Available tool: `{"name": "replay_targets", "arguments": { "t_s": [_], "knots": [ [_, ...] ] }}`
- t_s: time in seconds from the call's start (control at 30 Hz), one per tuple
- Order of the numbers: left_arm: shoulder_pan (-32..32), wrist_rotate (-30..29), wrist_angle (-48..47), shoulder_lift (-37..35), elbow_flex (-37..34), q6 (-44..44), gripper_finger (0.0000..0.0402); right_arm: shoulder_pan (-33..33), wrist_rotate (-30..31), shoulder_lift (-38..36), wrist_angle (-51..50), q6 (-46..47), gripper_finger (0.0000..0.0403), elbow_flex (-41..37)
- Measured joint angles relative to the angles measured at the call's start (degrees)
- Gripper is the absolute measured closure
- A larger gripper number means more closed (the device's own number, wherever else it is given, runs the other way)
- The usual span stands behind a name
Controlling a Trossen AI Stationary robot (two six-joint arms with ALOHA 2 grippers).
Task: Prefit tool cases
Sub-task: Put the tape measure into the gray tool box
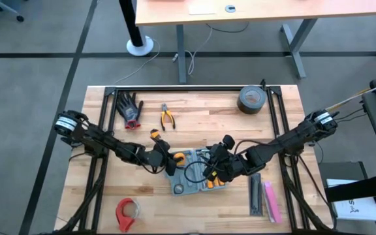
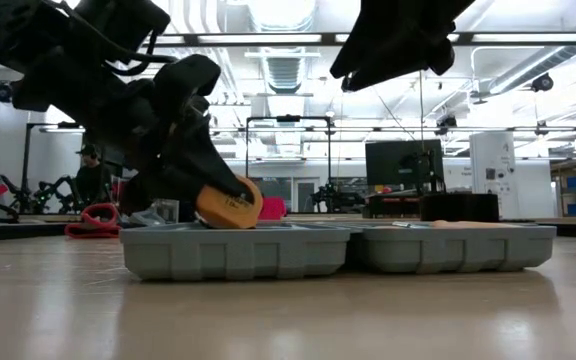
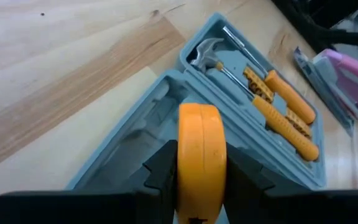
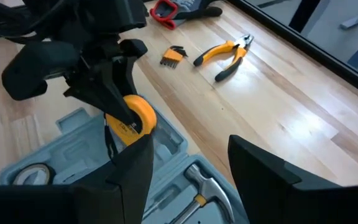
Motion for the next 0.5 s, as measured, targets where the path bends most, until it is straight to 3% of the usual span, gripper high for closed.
{"name": "replay_targets", "arguments": {
  "t_s": [0.5],
  "knots": [
    [-0.7,0.1,-1.6,-0.1,0.1,-2.0,0.0313,0.1,0.0,0.0,0.8,0.1,0.0217,-0.1]
  ]
}}
